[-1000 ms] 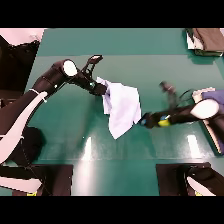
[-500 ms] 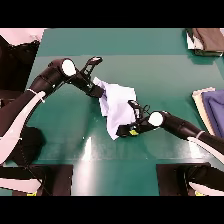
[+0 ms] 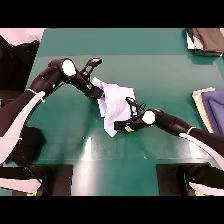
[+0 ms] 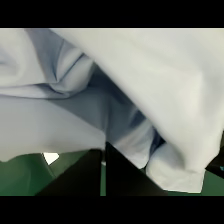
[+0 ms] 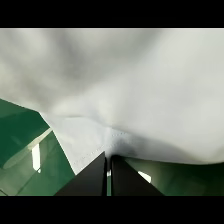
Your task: Fold the shirts.
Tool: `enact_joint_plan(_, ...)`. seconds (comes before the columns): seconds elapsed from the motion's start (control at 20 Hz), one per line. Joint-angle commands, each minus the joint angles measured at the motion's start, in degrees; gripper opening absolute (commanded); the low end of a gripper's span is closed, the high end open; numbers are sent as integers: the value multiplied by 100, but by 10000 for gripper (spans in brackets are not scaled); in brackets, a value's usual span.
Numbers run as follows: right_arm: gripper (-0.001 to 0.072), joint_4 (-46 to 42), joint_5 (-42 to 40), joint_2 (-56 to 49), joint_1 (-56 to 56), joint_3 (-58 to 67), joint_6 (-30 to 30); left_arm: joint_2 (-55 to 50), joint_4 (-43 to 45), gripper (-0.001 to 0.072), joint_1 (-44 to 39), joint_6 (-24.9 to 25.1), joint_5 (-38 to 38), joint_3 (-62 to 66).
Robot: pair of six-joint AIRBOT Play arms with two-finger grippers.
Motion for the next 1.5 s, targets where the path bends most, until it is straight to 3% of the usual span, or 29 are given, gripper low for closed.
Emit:
enact_joint_plan(0.0, 14, 2, -129, 24, 98, 17, 57, 9, 7, 26, 22, -2, -142, 13)
enact_joint_plan(0.25, 13, -7, 260, 1414, -411, 20, -356, 310, 341, 26, 586, 33, -844, 892)
enact_joint_plan(0.4, 13, 0, 433, 2850, -1294, 20, -398, 1001, 487, 26, 970, 190, -1010, 1460)
enact_joint_plan(0.55, 13, -9, 595, 4273, -2441, 72, -398, 1770, 717, 25, 1027, 656, -1180, 1810)
enact_joint_plan(0.75, 13, -2, 2345, 5230, -4413, 997, -761, 2616, 717, 25, 1027, 918, -1849, 2181)
enact_joint_plan(1.1, 13, 7, 5484, 4798, -7534, 3622, -1585, 3971, 710, 25, 1027, 782, -2542, 2391)
enact_joint_plan(1.3, 13, -7, 5744, 4266, -7632, 4546, -1580, 4072, 737, 25, 1027, 597, -3001, 2371)
enact_joint_plan(1.45, 13, 20, 6131, 3794, -7630, 4789, -1416, 3748, 737, 25, 1027, 601, -2787, 1886)
